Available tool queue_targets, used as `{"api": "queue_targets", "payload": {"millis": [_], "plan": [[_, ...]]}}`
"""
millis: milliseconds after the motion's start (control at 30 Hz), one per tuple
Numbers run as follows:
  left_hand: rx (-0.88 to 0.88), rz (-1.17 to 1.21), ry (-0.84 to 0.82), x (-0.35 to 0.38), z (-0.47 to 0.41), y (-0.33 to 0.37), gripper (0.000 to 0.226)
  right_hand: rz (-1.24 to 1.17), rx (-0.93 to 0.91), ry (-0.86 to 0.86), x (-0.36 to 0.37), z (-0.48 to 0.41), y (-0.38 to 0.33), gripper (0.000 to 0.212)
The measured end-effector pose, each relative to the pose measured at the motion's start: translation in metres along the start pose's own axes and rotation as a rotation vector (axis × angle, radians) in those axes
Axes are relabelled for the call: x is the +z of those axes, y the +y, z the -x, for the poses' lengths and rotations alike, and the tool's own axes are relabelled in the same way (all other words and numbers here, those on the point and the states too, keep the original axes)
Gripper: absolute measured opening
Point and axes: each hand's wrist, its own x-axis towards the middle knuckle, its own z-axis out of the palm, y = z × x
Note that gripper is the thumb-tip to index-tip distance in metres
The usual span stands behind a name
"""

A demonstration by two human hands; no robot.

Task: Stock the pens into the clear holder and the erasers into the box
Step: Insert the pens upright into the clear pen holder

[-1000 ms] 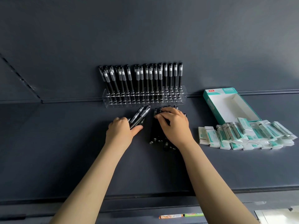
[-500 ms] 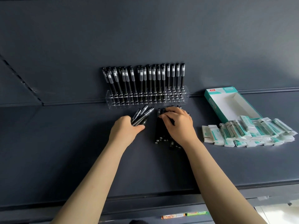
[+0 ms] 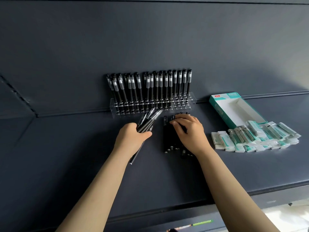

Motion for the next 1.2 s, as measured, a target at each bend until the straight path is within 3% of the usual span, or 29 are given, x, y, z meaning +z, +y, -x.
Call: {"api": "queue_targets", "payload": {"millis": [167, 300, 467, 567, 633, 733, 900, 1000, 1200], "plan": [[-0.075, 0.209, -0.154, -0.013, -0.005, 0.002, 0.038, -0.019, -0.127, 0.050, -0.009, -0.001, -0.009, 0.022], [-0.051, 0.373, -0.277, -0.011, -0.001, 0.019, 0.031, -0.522, 0.071, -0.154, -0.025, -0.004, -0.033, 0.021], [-0.004, 0.506, -0.332, -0.001, -0.001, 0.036, 0.013, -0.982, 0.291, -0.195, -0.034, -0.011, -0.040, 0.010], [0.014, 0.551, -0.303, 0.005, -0.006, 0.040, 0.011, -1.114, 0.346, -0.141, -0.043, -0.020, -0.037, 0.008], [0.018, 0.531, -0.257, 0.006, -0.011, 0.039, 0.021, -1.178, 0.366, 0.023, -0.053, -0.029, -0.032, 0.013], [0.058, 0.580, -0.224, 0.008, -0.015, 0.039, 0.022, -1.081, 0.271, 0.288, -0.074, -0.047, -0.020, 0.017], [0.070, 0.722, -0.194, 0.009, -0.015, 0.037, 0.025, -0.783, 0.050, 0.489, -0.091, -0.075, -0.015, 0.017], [0.078, 0.826, -0.223, 0.010, -0.017, 0.039, 0.035, -0.600, -0.002, 0.517, -0.087, -0.085, -0.020, 0.023], [0.081, 0.933, -0.297, 0.010, -0.019, 0.050, 0.033, -0.427, -0.049, 0.456, -0.078, -0.094, -0.020, 0.021]]}}
